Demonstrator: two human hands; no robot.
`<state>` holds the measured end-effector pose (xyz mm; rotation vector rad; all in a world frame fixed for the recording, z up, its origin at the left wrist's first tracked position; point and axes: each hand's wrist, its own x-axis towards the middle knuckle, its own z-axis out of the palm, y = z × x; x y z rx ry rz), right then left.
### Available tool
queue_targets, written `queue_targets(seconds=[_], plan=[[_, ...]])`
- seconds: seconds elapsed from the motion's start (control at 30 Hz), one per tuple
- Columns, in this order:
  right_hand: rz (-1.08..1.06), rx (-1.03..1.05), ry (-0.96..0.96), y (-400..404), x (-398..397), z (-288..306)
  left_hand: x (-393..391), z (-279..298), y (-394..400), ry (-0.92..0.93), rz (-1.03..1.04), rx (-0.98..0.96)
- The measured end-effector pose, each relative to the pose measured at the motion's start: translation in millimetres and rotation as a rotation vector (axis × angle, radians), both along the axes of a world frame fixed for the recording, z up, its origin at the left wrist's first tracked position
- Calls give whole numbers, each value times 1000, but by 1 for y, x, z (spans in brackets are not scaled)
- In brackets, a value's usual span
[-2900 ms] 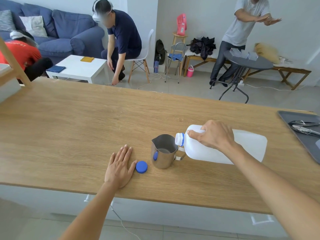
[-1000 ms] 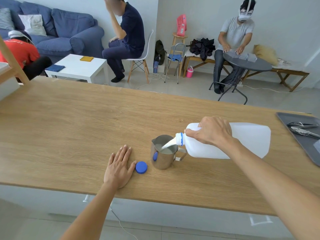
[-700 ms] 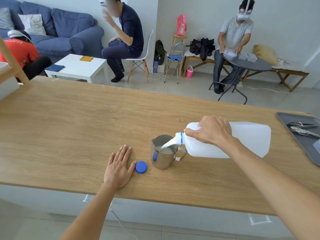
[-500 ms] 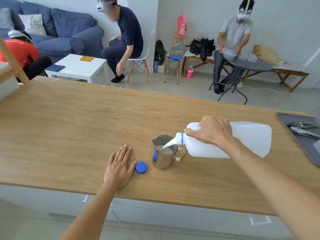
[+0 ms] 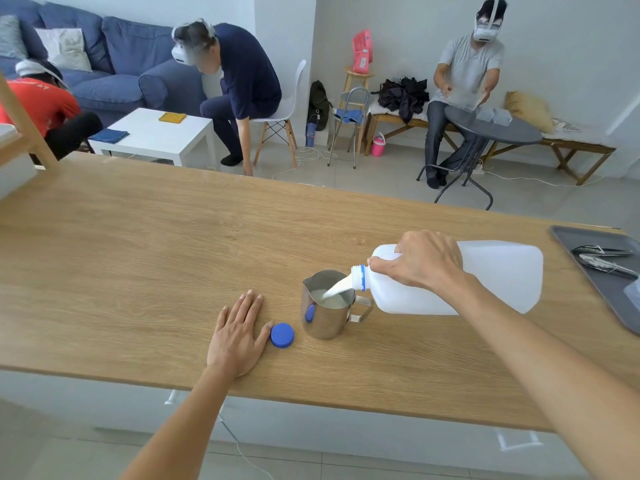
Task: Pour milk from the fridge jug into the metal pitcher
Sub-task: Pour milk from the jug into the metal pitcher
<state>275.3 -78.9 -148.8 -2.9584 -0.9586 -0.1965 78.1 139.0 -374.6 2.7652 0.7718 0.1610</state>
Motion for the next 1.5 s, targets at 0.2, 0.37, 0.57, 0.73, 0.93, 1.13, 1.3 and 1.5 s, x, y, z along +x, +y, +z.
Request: queue_targets(seconds=[0.2,0.37,0.57,0.73,0.93,1.13,1.3,1.5], plan=[[13,-25,0,1,-1,4,0,1,0,8,-1,4],[16,-31,3,1,-1,5,0,0,0,-3,-4,-1],[13,-32,7,1,-1,6,1,-1,0,-1,-6,1],[9,-39,4,1,-1,6,0,-1,-1,-9,0,-11],[5,-38,3,1,0,6,0,-2,0,-16,0,-14],[6,-25,-11,2,1,6,0,-2,0,-9,0,-13],[9,-47,-7,3,0,8,0,-2,0,-8,-5,-19],[13,-48,-10,3,0,9,0,-2,0,-10,-3,-22]])
